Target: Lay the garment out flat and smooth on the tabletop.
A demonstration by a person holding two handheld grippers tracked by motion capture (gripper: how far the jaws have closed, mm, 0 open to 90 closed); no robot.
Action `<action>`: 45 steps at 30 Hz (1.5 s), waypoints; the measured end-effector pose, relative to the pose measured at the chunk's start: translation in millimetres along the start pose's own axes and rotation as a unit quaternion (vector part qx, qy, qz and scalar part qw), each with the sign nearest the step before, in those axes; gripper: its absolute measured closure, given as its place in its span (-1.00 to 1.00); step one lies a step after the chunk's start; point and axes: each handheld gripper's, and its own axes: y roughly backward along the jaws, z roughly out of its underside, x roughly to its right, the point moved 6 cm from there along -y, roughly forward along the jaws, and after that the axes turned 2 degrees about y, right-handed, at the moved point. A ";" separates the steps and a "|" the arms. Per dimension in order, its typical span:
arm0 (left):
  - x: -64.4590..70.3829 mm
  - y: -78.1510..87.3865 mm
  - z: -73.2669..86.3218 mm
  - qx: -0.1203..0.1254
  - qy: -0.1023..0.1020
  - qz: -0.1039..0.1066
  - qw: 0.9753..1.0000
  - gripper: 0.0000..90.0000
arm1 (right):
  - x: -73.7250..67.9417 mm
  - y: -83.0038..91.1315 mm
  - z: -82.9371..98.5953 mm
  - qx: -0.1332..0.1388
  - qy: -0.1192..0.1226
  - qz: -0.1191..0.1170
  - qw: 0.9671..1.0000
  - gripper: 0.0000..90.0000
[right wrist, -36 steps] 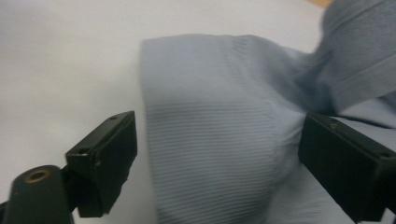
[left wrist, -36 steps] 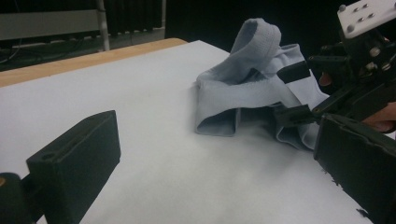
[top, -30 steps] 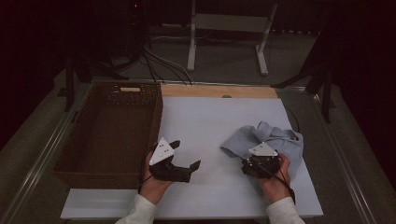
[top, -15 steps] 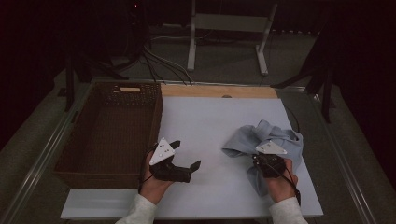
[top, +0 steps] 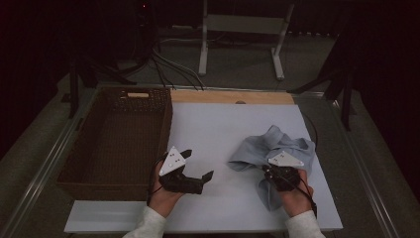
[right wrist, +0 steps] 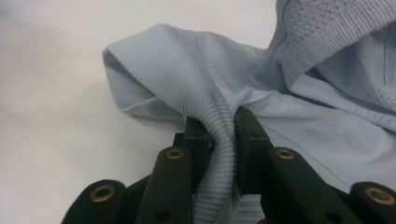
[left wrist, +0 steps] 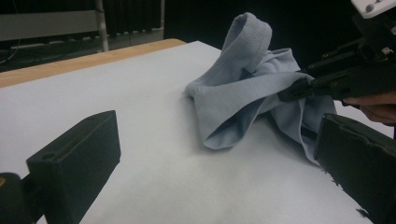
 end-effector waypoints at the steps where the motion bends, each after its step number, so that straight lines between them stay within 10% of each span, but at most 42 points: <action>1: 0.0 0.0 0.0 0.000 0.000 0.000 1.000 -0.98 | -1.6 0.1 -0.7 0.002 0.002 -0.004 1.000 0.73; 28: -0.7 0.4 0.2 0.000 0.000 -0.001 1.000 -0.98 | -47.2 14.0 -14.7 0.051 0.058 -0.102 0.992 0.73; 45: -1.4 2.2 -1.6 0.004 0.001 -0.003 1.000 -0.98 | -74.4 26.1 -16.1 0.070 0.098 -0.170 0.978 0.74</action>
